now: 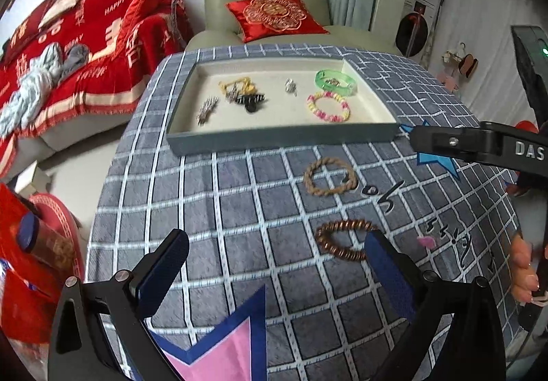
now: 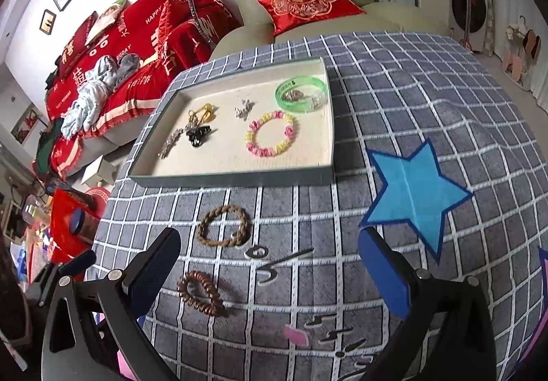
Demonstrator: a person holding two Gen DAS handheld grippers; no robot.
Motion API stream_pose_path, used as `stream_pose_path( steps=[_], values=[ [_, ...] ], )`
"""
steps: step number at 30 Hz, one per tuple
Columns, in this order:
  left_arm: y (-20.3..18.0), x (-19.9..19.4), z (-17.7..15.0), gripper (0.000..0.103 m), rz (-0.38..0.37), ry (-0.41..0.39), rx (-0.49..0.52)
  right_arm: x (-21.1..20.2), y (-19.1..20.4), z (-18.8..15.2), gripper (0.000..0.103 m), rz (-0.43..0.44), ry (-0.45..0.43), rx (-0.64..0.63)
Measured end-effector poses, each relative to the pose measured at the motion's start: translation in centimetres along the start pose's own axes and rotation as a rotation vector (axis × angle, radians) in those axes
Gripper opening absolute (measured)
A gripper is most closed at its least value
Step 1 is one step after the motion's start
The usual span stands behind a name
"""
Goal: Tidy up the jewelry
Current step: 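Move both tools back over the brown bracelets on the tablecloth, then grasp the brown coiled hair tie with the left tool while the right tool grasps the braided bracelet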
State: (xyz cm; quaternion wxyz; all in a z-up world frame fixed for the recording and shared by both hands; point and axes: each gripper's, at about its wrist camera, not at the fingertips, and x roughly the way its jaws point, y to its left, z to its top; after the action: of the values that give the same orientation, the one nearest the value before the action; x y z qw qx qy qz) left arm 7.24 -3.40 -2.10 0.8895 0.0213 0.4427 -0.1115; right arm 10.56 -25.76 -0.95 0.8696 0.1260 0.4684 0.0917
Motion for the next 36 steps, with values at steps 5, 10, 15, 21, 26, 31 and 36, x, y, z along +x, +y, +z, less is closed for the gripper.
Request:
stream_pose_path(
  steps=[5,10,15,21,26,31,36],
  values=[
    [1.2,0.6,-1.1,0.103,-0.025,0.025,-0.047,0.3,-0.2,-1.2,0.103,-0.012,0.029,-0.010],
    [1.2,1.4,-1.5,0.103,-0.034,0.043,-0.043,1.2,-0.2,-1.6,0.103,-0.007,0.065,-0.016],
    [0.6,2.2,-1.4,0.103,-0.029,0.055,-0.036,2.8,0.5,-1.2,0.103,-0.010,0.092,-0.054],
    [0.3,2.9,-1.3,0.103,-0.026,0.065,-0.028,4.5,1.0,-0.3,0.103,-0.018,0.112,-0.084],
    [0.2,3.6,-1.3,0.103,-0.023,0.083,-0.023,6.0,1.5,0.4,0.092,-0.011,0.132,-0.115],
    [0.1,3.7,-1.4,0.103,-0.022,0.089,-0.029,6.7,2.4,0.5,0.082,0.013,0.148,-0.176],
    [0.6,3.3,-1.6,0.103,-0.012,0.084,-0.023,6.7,3.9,0.1,0.080,0.022,0.148,-0.269]
  ],
)
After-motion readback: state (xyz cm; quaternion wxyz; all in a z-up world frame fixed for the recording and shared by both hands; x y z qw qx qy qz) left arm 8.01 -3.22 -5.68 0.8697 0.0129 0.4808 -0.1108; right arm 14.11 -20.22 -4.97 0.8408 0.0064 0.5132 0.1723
